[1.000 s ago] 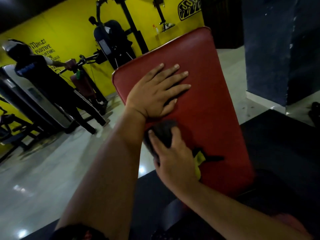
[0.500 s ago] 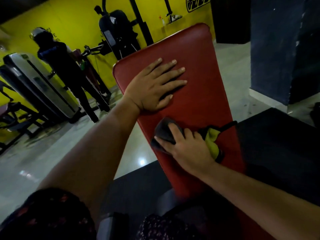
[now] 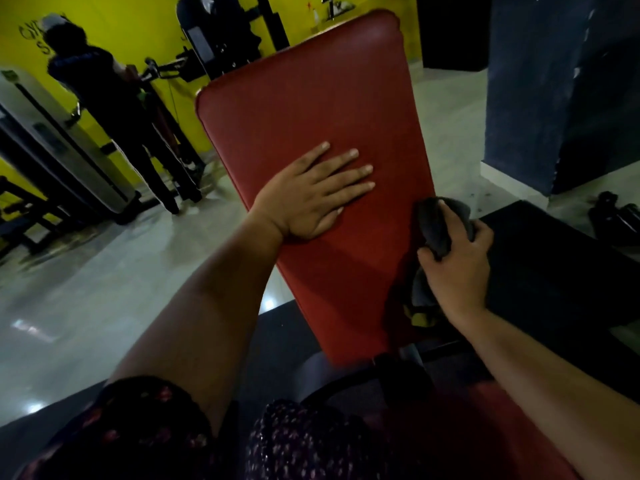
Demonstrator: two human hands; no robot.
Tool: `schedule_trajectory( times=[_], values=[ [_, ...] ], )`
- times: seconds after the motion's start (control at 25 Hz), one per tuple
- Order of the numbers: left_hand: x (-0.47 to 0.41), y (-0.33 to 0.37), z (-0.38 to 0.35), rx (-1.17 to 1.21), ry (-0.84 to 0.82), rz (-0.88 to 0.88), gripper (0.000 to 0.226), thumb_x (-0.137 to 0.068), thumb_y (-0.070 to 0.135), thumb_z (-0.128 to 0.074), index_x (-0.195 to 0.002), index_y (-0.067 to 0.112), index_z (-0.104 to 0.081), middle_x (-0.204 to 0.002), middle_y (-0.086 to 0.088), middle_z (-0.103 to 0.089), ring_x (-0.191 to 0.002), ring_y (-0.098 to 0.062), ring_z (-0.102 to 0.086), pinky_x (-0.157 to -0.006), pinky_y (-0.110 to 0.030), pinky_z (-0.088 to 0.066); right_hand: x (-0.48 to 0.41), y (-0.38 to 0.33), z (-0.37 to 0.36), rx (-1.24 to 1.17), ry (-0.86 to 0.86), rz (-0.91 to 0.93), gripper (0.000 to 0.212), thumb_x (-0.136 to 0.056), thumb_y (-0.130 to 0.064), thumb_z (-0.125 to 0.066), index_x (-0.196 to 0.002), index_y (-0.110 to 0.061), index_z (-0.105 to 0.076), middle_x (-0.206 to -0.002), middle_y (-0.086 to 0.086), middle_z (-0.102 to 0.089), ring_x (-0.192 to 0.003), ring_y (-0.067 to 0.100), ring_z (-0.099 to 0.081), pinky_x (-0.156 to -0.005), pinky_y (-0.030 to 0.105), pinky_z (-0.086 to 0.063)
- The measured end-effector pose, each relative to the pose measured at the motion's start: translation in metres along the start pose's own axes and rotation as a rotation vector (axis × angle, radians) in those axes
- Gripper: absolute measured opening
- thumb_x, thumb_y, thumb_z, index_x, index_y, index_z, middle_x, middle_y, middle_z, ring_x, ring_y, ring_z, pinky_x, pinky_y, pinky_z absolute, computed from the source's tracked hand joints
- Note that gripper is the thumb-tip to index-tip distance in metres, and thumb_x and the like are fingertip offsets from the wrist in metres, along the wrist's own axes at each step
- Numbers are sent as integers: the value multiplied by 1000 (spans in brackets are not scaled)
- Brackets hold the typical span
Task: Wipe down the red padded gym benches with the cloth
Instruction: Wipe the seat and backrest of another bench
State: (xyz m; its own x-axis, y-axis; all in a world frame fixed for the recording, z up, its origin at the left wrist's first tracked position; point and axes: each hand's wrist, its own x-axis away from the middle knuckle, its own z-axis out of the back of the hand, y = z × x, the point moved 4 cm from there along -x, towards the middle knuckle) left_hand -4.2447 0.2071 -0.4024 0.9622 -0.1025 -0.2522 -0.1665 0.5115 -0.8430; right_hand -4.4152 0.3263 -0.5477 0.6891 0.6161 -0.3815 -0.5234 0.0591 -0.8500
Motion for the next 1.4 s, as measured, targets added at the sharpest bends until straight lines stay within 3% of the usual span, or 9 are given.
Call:
schedule_trajectory(
  times=[0.12,0.28,0.52,0.64,0.76,1.04,1.2,1.28,1.4],
  values=[
    [1,0,-2,28,32,7,51,-97,30,-44,-147,20,-46,-151,-2,-45,-141,-27,-40,-116,-48,-24,37,-20,-25,-34,-30,-82,73,-81,-21,-72,-146,-34,-41,-148,16,-23,-110,42,-54,-95,42,-46],
    [0,-1,-2,34,47,1,50,-99,30,-42,-147,20,-45,-151,-3,-44,-141,-27,-39,-116,-48,-24,81,-65,-65,29,-159,89,82,-77,-31,-77,-147,-39,-36,-147,18,-22,-105,39,-58,-90,42,-52],
    [1,1,-1,32,47,2,50,-100,34,-39,-148,19,-44,-152,-3,-43,-142,-27,-38,-116,-49,-24,126,-100,-112,290,-275,587,74,-74,-34,-76,-142,-34,-47,-137,19,-34,-78,31,-58,-59,36,-51],
    [1,2,-1,33,51,14,51,-100,37,-40,-148,20,-44,-152,-3,-43,-142,-26,-38,-116,-48,-24,129,-77,-112,418,-293,860,57,-80,-31,-64,-136,-35,-53,-135,14,-36,-73,31,-57,-55,37,-50],
    [2,2,-3,35,49,33,51,-101,37,-39,-149,20,-43,-153,-2,-42,-143,-26,-37,-116,-48,-24,114,-41,-95,488,-302,931,54,-81,-34,-61,-133,-39,-54,-132,10,-39,-72,30,-58,-54,37,-49],
    [2,4,-4,47,51,49,51,-100,37,-40,-148,22,-43,-153,-2,-42,-143,-26,-36,-117,-48,-21,36,13,-19,448,-182,628,77,-73,-27,-75,-139,-42,-40,-131,18,-43,-85,40,-56,-64,44,-54],
    [1,3,-4,35,64,42,52,-99,38,-41,-148,22,-43,-153,-3,-42,-142,-27,-38,-116,-48,-22,36,35,-11,-18,-73,83,77,-76,-8,-76,-143,-28,-44,-143,19,-26,-113,34,-51,-96,40,-48],
    [2,3,-5,28,64,41,53,-99,39,-41,-149,22,-41,-153,-3,-42,-142,-27,-38,-116,-48,-22,50,37,-21,-196,-38,-179,74,-80,-5,-72,-145,-27,-41,-143,16,-21,-107,22,-47,-97,32,-44],
    [2,4,-5,28,60,41,53,-99,39,-41,-149,22,-40,-153,-3,-42,-142,-27,-37,-116,-48,-22,72,24,-38,-222,-24,-330,73,-83,-10,-69,-146,-28,-38,-143,13,-19,-99,21,-45,-96,34,-46]
  ],
)
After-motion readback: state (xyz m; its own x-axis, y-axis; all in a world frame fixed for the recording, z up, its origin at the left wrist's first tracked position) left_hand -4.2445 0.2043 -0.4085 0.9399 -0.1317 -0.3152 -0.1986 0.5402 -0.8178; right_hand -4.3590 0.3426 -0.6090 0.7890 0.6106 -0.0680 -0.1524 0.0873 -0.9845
